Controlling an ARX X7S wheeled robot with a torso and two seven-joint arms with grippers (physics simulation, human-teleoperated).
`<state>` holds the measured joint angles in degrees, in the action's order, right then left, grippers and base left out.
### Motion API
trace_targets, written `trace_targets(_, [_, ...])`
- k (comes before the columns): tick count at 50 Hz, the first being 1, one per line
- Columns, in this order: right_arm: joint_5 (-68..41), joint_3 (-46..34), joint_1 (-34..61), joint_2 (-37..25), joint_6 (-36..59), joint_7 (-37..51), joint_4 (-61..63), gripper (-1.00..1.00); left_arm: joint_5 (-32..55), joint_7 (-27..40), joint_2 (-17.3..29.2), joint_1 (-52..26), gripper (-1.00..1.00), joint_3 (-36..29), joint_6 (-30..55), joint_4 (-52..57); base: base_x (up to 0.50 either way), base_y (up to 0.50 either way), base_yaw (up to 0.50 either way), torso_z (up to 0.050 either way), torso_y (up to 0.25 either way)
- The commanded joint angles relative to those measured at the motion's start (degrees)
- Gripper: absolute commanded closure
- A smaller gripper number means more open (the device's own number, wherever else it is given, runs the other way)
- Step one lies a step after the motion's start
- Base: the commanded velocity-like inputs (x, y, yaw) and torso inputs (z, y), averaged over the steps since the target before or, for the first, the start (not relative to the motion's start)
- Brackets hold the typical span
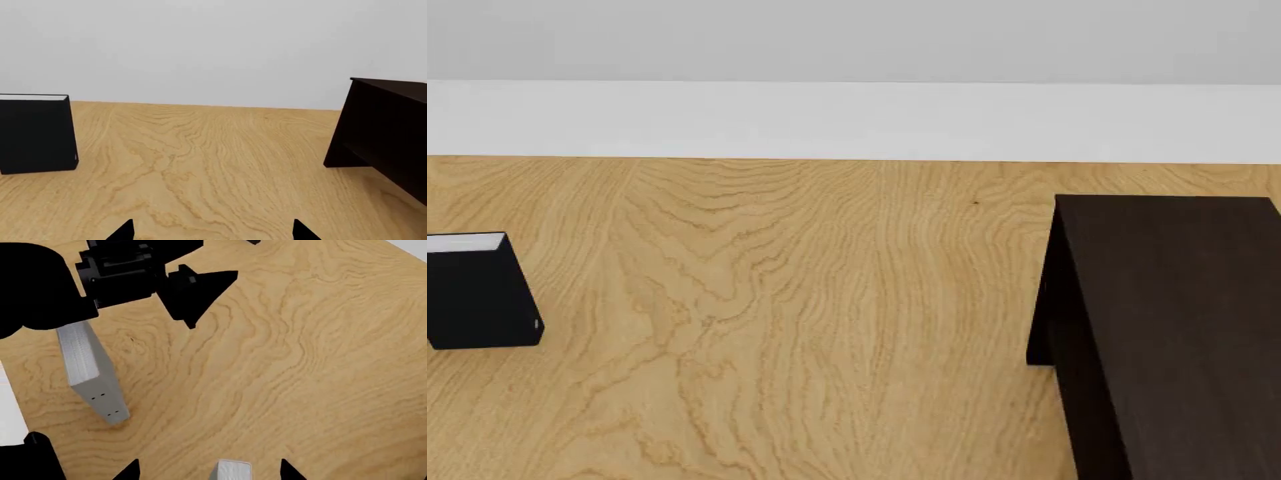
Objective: Pick up the book on the right and place it on the cabinet shelf.
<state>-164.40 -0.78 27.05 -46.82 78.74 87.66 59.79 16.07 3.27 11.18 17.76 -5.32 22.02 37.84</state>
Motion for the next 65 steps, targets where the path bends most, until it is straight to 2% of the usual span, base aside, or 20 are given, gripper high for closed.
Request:
trace_targets(1, [4.4,-3.1,-2.2,0.2,0.7,0.2,-0.4,-1.0,0.5,0.1,0.1,0.0,-1.0,0.1,-0.3,0.4,0.0,0.0,0.0,0.0,0.0])
trace_targets(8, [7.9,-2.3,-5.3,0.3,4.4,-1.6,-2.3,-1.0,0.6,0.2,0.4,0.1,-1.0,-0.2,-0.9,-0.1,0.0,0.0,0.0,0.0,0.0])
trace_targets(14, [10.9,2.3,-10.6,2.4,10.8,-3.7,-5.3,-1.0,0.6,0.5,0.6,0.0,-1.0,-0.4,-1.0,-0.2,0.0,0.0,0.0,0.0,0.0])
trace_targets(15, [12.2,2.7,-11.0,2.4,11.1,-5.0,-5.3,-1.0,0.6,0.5,0.6,-0.1,-1.0,-0.4,-1.1,-0.3,0.0,0.0,0.0,0.0,0.0])
trace_targets(18, [22.5,6.5,-13.3,0.2,11.2,-18.0,-4.1,-1.0,0.7,0.6,0.7,-0.1,-1.0,-0.5,-1.0,-0.1,0.0,0.0,0.0,0.0,0.0])
trace_targets(20, [24.8,7.8,-13.6,-0.3,10.9,-21.7,-4.1,-1.0,0.8,0.7,0.8,0.0,-1.0,-0.5,-1.2,-0.1,0.0,0.0,0.0,0.0,0.0])
trace_targets(30, [29.5,5.6,-12.1,-0.4,10.8,-25.1,-5.3,-1.0,1.0,0.9,1.2,0.0,-1.0,-0.8,-1.6,-0.3,0.0,0.0,0.0,0.0,0.0])
trace_targets(43, [46.3,8.2,-16.2,-1.0,10.7,-41.3,-3.8,-1.0,1.2,1.6,1.7,0.1,-1.0,-1.2,-1.3,0.3,0.0,0.0,0.0,0.0,0.0])
trace_targets(56, [50.2,5.7,-16.0,-1.2,9.5,-44.7,-4.1,-1.0,1.3,1.8,2.1,0.2,-1.0,-1.5,-2.1,-0.1,0.0,0.0,0.0,0.0,0.0])
trace_targets(65, [58.1,4.7,-16.9,0.0,10.4,-50.9,-4.5,-1.0,1.9,2.0,2.4,0.0,-1.0,-1.5,-2.1,-0.3,0.0,0.0,0.0,0.0,0.0])
